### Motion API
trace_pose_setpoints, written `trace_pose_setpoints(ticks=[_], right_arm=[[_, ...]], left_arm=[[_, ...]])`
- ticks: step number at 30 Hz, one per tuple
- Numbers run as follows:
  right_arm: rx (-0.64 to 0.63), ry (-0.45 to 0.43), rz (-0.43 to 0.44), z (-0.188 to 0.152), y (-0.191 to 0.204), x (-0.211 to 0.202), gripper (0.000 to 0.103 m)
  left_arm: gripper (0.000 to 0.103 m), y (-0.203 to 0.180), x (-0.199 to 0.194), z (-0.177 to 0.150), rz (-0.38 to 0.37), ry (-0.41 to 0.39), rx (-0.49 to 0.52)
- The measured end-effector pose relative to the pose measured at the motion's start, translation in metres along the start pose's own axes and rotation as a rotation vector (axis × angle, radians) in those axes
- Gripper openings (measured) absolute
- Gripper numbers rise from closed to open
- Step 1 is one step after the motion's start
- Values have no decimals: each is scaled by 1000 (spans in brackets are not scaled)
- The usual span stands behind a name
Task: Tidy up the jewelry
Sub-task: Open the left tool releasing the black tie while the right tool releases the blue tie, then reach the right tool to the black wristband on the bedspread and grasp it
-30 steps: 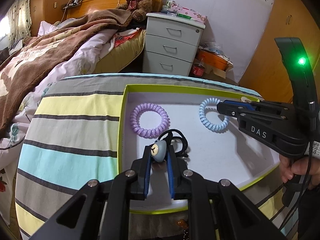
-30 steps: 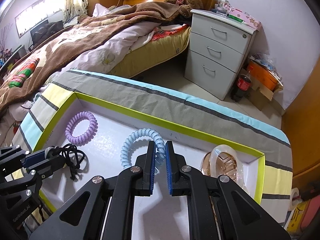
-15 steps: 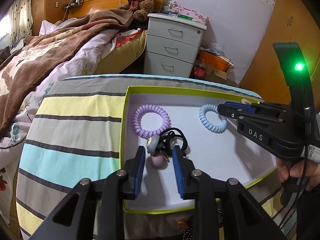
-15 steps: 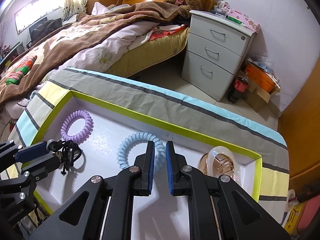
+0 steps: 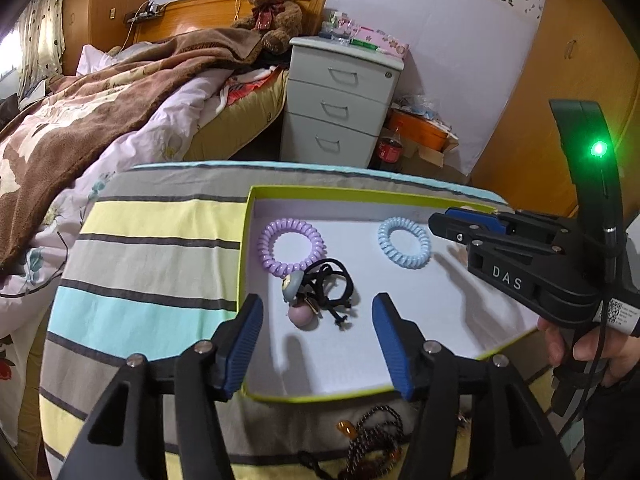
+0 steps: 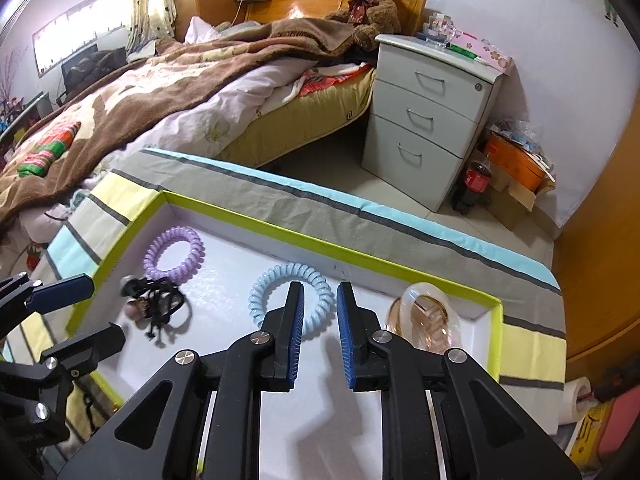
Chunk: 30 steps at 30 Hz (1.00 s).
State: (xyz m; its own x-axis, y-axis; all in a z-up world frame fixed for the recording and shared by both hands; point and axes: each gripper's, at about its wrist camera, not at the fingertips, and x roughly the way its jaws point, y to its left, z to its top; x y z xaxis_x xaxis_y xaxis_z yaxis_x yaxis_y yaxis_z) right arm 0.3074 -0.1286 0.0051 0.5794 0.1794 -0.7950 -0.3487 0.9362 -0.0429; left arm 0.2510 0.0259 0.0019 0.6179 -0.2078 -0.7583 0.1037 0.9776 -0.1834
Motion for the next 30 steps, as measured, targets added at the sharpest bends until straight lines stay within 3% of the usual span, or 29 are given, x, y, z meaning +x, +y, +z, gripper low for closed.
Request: trace_pose_setpoints(ticks=[8,11,15,22,30], right_arm=[[14,-69,58,-33,5,-57,19],[21,-84,93,-55,9,-77,35],[14,-82,142,-88,19,-95,37],[-91,-22,226,-133,48,-101,37],[-83,7,326,-151,62,-92,37]], left_arm=[[72,8,-50,-15,-18,-62,-20],[74,12,-67,-27,-24,-80,-23],[75,20,-87,-44,-31,-96,-49],[77,31,-107,-73,-48,-104,-79],[77,42,-109,-100,-63,-67,-116]])
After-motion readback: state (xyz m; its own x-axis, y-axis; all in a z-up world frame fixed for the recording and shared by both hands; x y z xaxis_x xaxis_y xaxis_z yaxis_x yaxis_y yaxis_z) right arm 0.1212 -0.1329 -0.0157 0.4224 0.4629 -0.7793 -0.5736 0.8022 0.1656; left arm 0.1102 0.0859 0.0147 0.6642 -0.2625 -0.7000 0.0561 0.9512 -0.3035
